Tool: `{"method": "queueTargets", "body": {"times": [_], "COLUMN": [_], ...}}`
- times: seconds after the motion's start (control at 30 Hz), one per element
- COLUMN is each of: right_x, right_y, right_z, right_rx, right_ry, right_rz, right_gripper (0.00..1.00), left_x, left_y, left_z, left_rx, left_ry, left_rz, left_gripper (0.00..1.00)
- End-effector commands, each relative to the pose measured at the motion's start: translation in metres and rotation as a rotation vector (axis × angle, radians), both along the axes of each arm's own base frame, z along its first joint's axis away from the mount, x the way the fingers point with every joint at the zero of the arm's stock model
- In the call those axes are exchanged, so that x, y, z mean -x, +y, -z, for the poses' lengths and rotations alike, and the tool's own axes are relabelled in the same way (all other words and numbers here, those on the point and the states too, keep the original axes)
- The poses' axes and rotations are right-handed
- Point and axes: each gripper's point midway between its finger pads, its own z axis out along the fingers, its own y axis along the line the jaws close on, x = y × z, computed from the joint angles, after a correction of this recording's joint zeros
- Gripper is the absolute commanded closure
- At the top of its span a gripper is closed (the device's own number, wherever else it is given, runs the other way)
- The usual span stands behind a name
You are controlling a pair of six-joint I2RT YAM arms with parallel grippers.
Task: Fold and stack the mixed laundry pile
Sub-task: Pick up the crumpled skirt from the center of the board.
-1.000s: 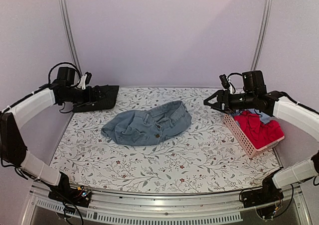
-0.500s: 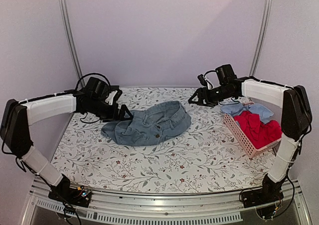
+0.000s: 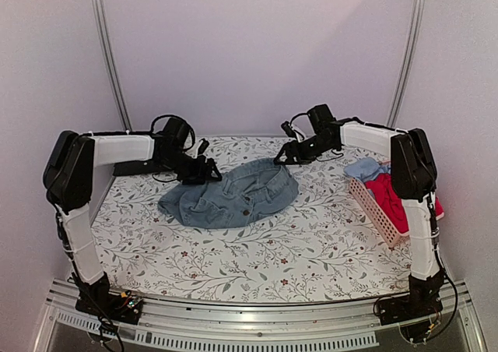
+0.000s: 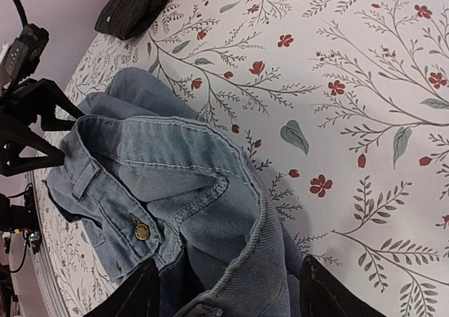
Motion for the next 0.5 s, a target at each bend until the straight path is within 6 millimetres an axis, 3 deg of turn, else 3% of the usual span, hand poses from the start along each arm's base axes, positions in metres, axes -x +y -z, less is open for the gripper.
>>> {"method": "queueTargets", "body": {"times": [0.0,0.1,0.17,0.2,0.27,0.33,0.43,0.47], "right_x": [-0.002,-0.005,-0.006,-0.006,-0.006,-0.009,-0.015,-0.016], "right_y": [0.005,0.005,0.002,0.0,-0.006,-0.017,-0.046,-0.056], "right_z": [0.029,0.031,0.024,0.012,-0.006,-0.041,-0.107,-0.134], "right_rx": [0.042,0.049,0.05,0.045,0.047,0.048,0.02,-0.007], "right_ry": [0.033,0.031,0.029,0.012,-0.015,-0.082,-0.187,-0.223], "right_rz": [-0.024,-0.018,-0.004,0.005,0.03,0.075,0.168,0.2], "right_gripper": [0.42,0.72,0.93,0.99,1.0,1.0,1.0,1.0], "left_x": [-0.008,-0.01,-0.012,-0.013,-0.016,-0.019,-0.025,-0.023], "left_y": [-0.008,-0.01,-0.007,-0.005,-0.001,0.008,0.027,0.034], "left_z": [0.0,-0.002,-0.01,-0.017,-0.039,-0.069,-0.13,-0.161], "left_rx": [0.032,0.04,0.041,0.045,0.058,0.057,0.059,0.075], "left_ry": [0.02,0.016,-0.006,-0.024,-0.081,-0.163,-0.318,-0.395], "left_rz": [-0.003,0.009,0.01,0.007,0.003,-0.009,-0.049,-0.055], "left_gripper": [0.37,0.66,0.88,0.97,1.0,1.0,1.0,1.0]}}
